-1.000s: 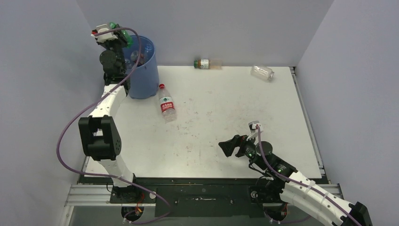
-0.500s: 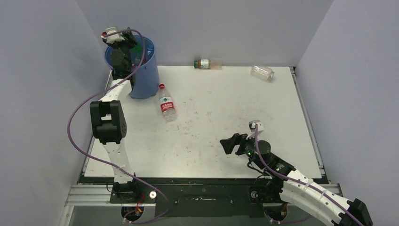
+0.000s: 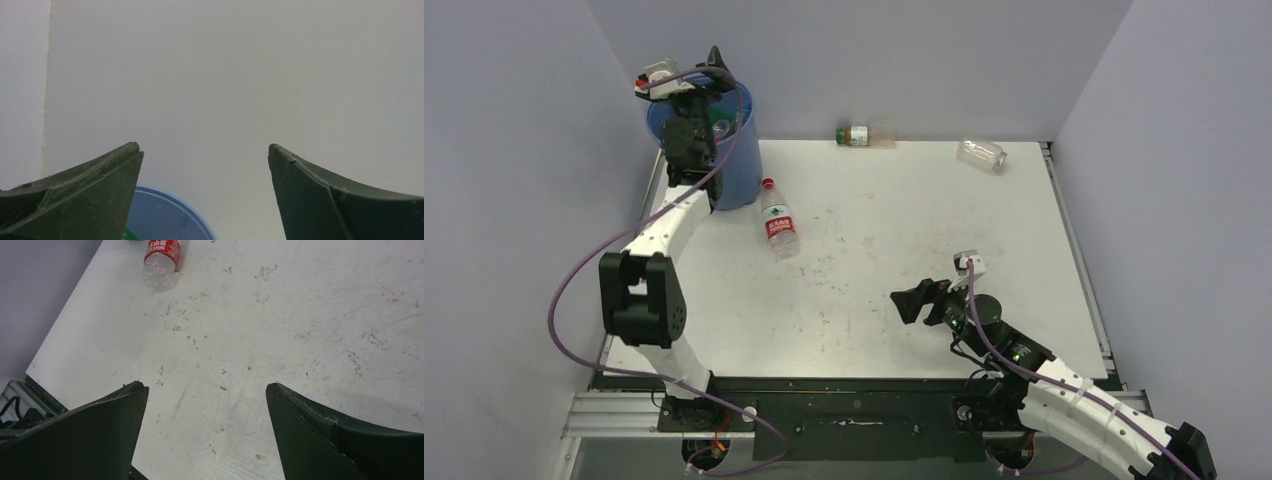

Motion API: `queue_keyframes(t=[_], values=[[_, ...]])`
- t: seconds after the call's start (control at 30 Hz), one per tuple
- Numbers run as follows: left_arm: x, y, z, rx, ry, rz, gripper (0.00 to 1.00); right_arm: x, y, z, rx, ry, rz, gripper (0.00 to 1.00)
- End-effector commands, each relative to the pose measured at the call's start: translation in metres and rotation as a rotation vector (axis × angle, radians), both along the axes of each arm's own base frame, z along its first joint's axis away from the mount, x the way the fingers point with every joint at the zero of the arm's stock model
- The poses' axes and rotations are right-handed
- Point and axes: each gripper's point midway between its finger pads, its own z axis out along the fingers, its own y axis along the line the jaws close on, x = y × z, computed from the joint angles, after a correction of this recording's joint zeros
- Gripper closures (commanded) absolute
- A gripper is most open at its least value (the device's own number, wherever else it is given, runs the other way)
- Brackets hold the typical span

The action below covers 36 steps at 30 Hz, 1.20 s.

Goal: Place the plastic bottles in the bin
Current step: Place the plastic bottle in the trash bin, then pick up the plastic bottle at the center of the board.

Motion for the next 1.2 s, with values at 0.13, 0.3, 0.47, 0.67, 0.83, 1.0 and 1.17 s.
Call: queue_keyframes(t=[0.13,0.3,0.47,0.67,0.83,1.0,1.17], values=[[-0.161,-0.09,0.067,-0.189,0.098,-0.271,0.04,0.04,0.033,0.056,-0.065,-0.047,0.005,0.1],[-0.216,-0.114,-0.022,-0.155,0.397,-0.417,0.04,0.067,0.076,0.054,-0.009,-0.01,0.043,0.1],[-0.264,-0.093,-0.105,-0.094,0.64,-0.376,0.04,0.085,0.131,0.054,0.041,-0.016,0.167,0.1],[-0.297,-0.071,-0.128,-0.02,0.627,-0.335,0.04,0.132,0.195,0.011,-0.09,0.083,0.225,0.11],[-0.313,-0.068,-0.142,-0.001,0.558,-0.362,0.04,0.164,0.231,-0.01,-0.247,0.074,0.244,0.11],[-0.326,-0.067,-0.138,-0.011,0.478,-0.39,0.04,0.173,0.259,-0.031,-0.357,0.097,0.312,0.1],[-0.333,-0.063,-0.134,-0.036,0.434,-0.392,0.04,0.182,0.273,-0.054,-0.444,0.126,0.318,0.1]])
